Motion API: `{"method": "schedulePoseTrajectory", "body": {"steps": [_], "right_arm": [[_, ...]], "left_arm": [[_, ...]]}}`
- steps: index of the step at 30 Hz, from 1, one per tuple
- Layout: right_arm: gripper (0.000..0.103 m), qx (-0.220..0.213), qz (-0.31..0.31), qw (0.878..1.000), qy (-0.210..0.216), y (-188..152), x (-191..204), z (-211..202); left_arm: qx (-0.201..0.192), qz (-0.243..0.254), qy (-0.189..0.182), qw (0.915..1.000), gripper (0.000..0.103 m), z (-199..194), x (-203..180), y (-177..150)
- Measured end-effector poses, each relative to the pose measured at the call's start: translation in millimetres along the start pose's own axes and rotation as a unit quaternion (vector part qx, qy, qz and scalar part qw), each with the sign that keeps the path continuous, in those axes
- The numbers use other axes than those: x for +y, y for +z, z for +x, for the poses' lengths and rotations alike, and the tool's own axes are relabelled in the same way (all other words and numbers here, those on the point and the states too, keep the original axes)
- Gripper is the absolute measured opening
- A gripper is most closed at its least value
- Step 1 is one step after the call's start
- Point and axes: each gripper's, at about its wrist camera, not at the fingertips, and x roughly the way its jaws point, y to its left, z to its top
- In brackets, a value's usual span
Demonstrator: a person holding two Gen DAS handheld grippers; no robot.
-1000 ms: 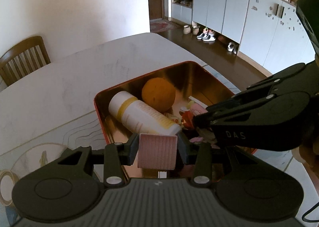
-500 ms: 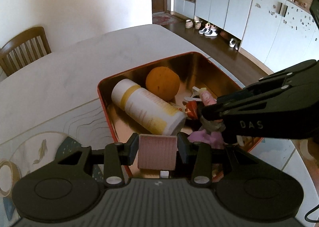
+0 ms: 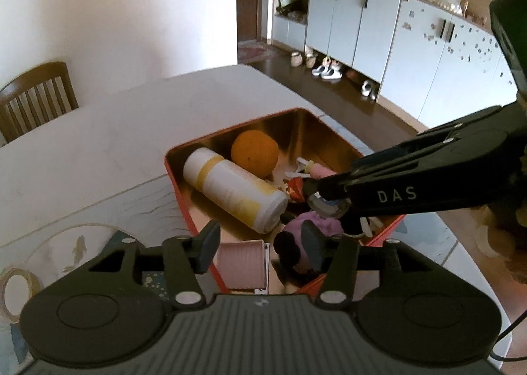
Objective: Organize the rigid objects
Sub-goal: 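Open the left tool to drop the soap dish while the right tool releases the tube, then withdraw both tools from the box toward the tape roll and green pawn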
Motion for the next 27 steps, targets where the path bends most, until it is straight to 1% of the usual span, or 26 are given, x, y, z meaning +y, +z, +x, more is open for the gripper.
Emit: {"method": "schedulePoseTrajectory", "body": {"steps": [2, 6, 9, 12, 14, 16, 18, 21, 24, 25, 27], "right_arm": [[0.051, -0.004, 0.006, 1.0, 0.002, -1.7, 1.6, -5.3], [0.059, -0.011, 0.018, 1.0, 0.005, -4.1, 7.3, -14.1], [0.063, -0.018, 0.017, 1.0, 0.007, -4.7, 17.2, -19.7], [0.066, -0.027, 0.01, 1.0, 0.012, -6.4, 33.7, -24.9], [0.071, -0.032, 0.003, 0.999, 0.015, -7.3, 45.9, -27.7], [0.074, -0.038, -0.003, 0.999, 0.022, -8.2, 58.7, -29.9], [0.08, -0.043, -0.01, 0.999, 0.028, -8.7, 73.0, -30.1], [0.083, -0.047, -0.016, 0.998, 0.037, -8.2, 93.7, -28.8], [0.087, -0.051, -0.021, 0.997, 0.048, -8.5, 114.7, -26.6], [0.088, -0.053, -0.024, 0.997, 0.051, -9.1, 121.6, -26.0], [0.095, -0.058, -0.029, 0.996, 0.057, -8.8, 136.6, -23.8]], "left_arm": [[-0.009, 0.001, 0.001, 1.0, 0.056, -9.3, 2.7, -0.5], [-0.025, -0.005, 0.001, 0.9997, 0.058, -28.7, 13.3, -4.4], [-0.035, -0.008, 0.006, 0.9993, 0.06, -42.6, 24.7, -7.8], [-0.046, -0.017, 0.013, 0.9987, 0.066, -56.5, 40.0, -10.9], [-0.051, -0.022, 0.02, 0.9983, 0.066, -63.5, 51.0, -13.6], [-0.053, -0.027, 0.024, 0.9979, 0.066, -70.3, 63.5, -16.5], [-0.056, -0.034, 0.03, 0.9974, 0.067, -77.4, 77.3, -20.1], [-0.058, -0.041, 0.038, 0.9967, 0.07, -85.0, 96.9, -26.4], [-0.06, -0.05, 0.047, 0.9959, 0.07, -91.5, 117.2, -31.9], [-0.061, -0.053, 0.05, 0.9955, 0.072, -94.2, 124.4, -34.5], [-0.063, -0.057, 0.054, 0.9949, 0.075, -98.6, 137.2, -38.5]]}}
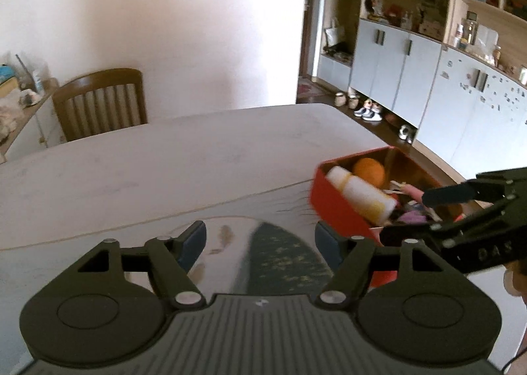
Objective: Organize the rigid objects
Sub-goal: 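Withdraw both tools from the box toward the tape roll and green pawn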
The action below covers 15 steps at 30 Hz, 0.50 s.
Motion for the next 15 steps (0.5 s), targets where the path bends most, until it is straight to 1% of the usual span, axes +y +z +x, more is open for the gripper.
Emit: {"method": "schedulePoseTrajectory", "body": {"steps": [3, 4, 9, 11, 12, 15], "right_arm": [[0.102, -0.01, -0.005, 1.0, 0.016, 2.1, 19.5, 3.9], [0.102, -0.012, -0.007, 1.0, 0.019, 3.1, 25.4, 5.2], [0.103, -0.018, -0.012, 0.999, 0.038, 8.5, 56.0, 17.7], [0.103, -0.019, -0.006, 0.998, 0.056, 9.0, 65.4, 22.1], [0.103, -0.02, -0.005, 0.998, 0.066, 9.4, 71.5, 25.0], [0.103, -0.02, -0.01, 0.997, 0.078, 11.4, 88.6, 34.9]], "left_arm": [[-0.005, -0.006, 0.006, 0.9999, 0.079, -4.7, 19.8, -3.5], [-0.006, -0.01, 0.009, 0.9999, 0.08, -5.7, 27.2, -4.4], [-0.007, -0.024, 0.014, 0.9996, 0.082, -8.1, 59.0, -7.9], [-0.006, -0.031, 0.019, 0.9993, 0.083, -7.3, 73.0, -9.6], [-0.005, -0.034, 0.024, 0.9991, 0.084, -6.6, 79.3, -11.1], [-0.002, -0.046, 0.049, 0.9977, 0.084, -3.9, 101.3, -15.6]]}}
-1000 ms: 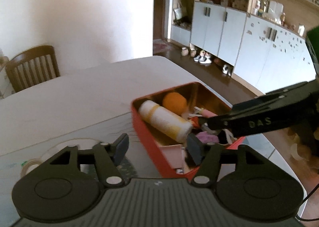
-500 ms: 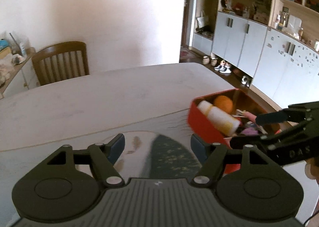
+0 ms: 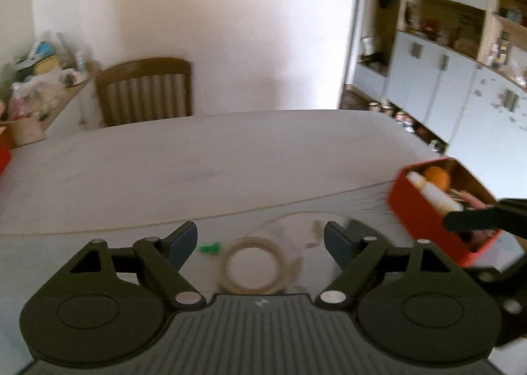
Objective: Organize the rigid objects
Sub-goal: 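Withdraw both tools from the box toward the tape roll and green pawn, then grasp the beige tape roll with the right tool while the left tool approaches the green pawn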
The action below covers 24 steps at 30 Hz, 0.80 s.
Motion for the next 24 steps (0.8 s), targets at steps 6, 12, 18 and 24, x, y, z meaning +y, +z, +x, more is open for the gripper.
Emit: {"method": "schedulePoseTrajectory", "body": {"steps": [6, 12, 18, 24], "right_arm": [[0.103, 0.017, -0.024, 1.0, -0.002, 0.9, 25.9, 29.3], [0.103, 0.038, -0.055, 0.998, -0.016, -1.2, 43.5, 60.1], [0.103, 0.054, -0.079, 0.995, -0.029, -4.0, 50.5, 88.3], [0.103, 0.074, -0.112, 0.99, -0.044, -8.2, 56.0, 118.4]], "left_arm": [[0.02, -0.045, 0.027, 0.9984, 0.084, 19.0, 40.0, -2.0], [0.037, -0.063, 0.04, 0.9965, 0.084, 40.0, 63.6, -4.7], [0.071, -0.084, 0.04, 0.9932, 0.084, 65.5, 76.1, -12.5], [0.089, -0.082, 0.042, 0.9918, 0.084, 84.8, 78.4, -17.1]]}}
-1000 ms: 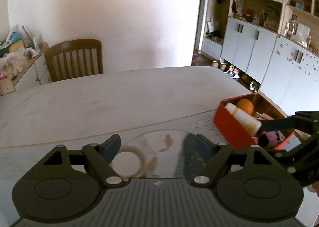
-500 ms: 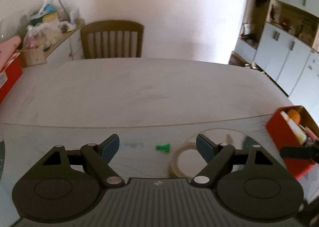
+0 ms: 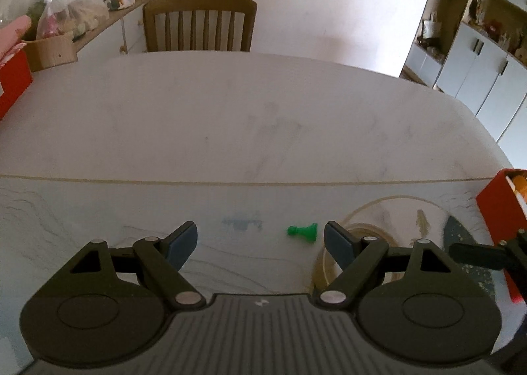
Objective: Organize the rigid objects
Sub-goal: 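Grasp the beige tape roll with the right tool while the left tool approaches the green pawn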
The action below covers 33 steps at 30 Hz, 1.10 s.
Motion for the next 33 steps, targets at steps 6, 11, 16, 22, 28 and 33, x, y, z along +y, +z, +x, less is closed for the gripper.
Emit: {"method": "schedulePoseTrajectory", "body": {"steps": [6, 11, 16, 22, 28, 33], "right_arm": [[0.102, 0.014, -0.027, 0.999, -0.016, -1.0, 5.3, 20.7], [0.102, 0.014, -0.026, 0.999, -0.014, -1.1, 5.5, 30.0], [0.096, 0.002, -0.03, 1.0, -0.006, 1.5, 7.6, 35.1], [0.076, -0.003, -0.043, 0.999, 0.005, 3.1, 8.7, 38.1], [0.076, -0.003, -0.03, 1.0, -0.001, -0.1, -6.7, 34.2], [0.076, 0.002, -0.018, 1.0, -0.01, -6.2, -23.3, 26.7]], "left_arm": [[0.018, 0.008, -0.009, 0.9998, 0.084, 18.2, -3.4, -0.3], [0.021, 0.006, -0.025, 0.9994, 0.084, 30.0, -2.7, 1.7], [0.021, -0.008, -0.033, 0.9992, 0.085, 34.8, 1.4, 3.3], [0.014, -0.022, -0.048, 0.9985, 0.085, 31.9, 5.6, 4.9], [0.009, -0.018, -0.05, 0.9985, 0.084, 35.8, 4.7, 9.5], [0.011, -0.003, -0.05, 0.9987, 0.08, 43.6, -2.4, 8.3]]}}
